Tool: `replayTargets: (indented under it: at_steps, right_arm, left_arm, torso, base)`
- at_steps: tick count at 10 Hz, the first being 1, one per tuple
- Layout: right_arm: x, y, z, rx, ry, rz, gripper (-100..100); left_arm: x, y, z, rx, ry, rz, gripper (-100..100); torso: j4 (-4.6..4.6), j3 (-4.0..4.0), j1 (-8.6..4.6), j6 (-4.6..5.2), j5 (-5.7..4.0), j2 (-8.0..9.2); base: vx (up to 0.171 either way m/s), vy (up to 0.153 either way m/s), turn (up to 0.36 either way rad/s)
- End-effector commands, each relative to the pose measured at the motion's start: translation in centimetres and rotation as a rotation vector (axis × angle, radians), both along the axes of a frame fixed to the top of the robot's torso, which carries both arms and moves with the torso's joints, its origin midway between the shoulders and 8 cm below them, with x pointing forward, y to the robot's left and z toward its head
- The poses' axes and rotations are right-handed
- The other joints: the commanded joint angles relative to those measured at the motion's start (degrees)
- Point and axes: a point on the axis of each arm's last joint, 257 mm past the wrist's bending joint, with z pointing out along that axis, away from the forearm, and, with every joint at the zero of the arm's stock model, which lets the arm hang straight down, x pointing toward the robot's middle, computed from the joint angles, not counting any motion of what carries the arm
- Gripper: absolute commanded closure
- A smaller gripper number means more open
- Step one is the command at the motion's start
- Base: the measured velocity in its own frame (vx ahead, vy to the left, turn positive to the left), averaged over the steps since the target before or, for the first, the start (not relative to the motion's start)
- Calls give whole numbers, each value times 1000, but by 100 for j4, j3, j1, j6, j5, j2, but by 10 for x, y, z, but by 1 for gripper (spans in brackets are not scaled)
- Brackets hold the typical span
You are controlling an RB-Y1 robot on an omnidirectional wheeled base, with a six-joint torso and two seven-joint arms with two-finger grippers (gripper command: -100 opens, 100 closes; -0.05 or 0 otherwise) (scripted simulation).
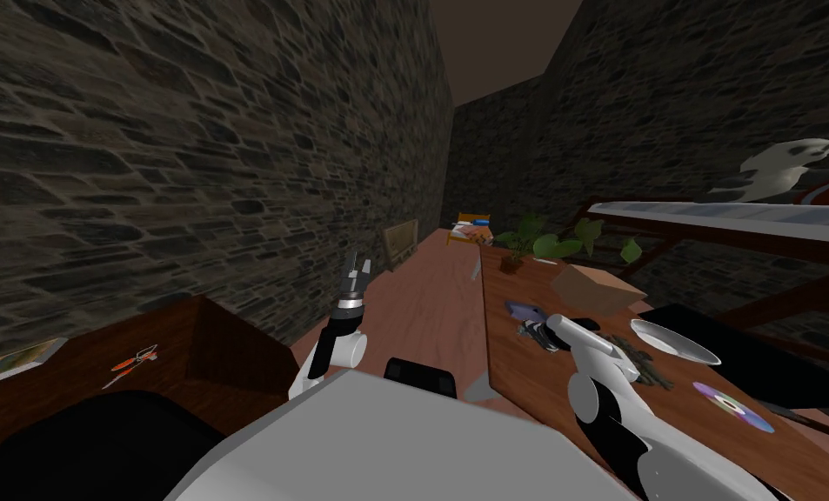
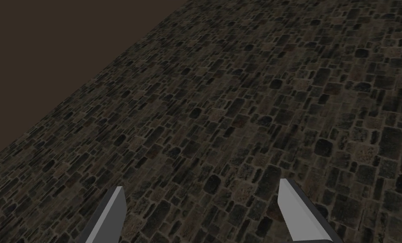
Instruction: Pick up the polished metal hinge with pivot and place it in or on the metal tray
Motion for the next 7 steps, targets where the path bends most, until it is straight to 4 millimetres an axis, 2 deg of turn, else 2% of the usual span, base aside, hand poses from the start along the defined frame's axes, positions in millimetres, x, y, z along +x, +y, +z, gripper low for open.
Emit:
replayTargets:
  at_steps: [1,2,4,7]
  right_arm:
    - [-11,-23,7,-14,0,-47,100]
    - [-16,-32,11,-20,0,-67,100]
    - [-25,-48,17,-31,-1,-101,100]
    - [-35,-65,25,-43,-5,-139,100]
  left_arm:
    - [0,0,0,0,0,0,0]
    - [0,0,0,0,0,0,0]
    - [0,0,0,0,0,0,0]
    - [0,0,0,0,0,0,0]
  torso:
    - [0,0,0,0,0,0]
    - [-1,-12,-19,11,4,-28]
    - [-6,-23,-30,5,-3,-43]
    - [1,3,-38,12,-7,6]
  base:
    - [287,20,-107]
    - [358,-6,-193]
    - [270,19,-100]
    - [179,-11,-99]
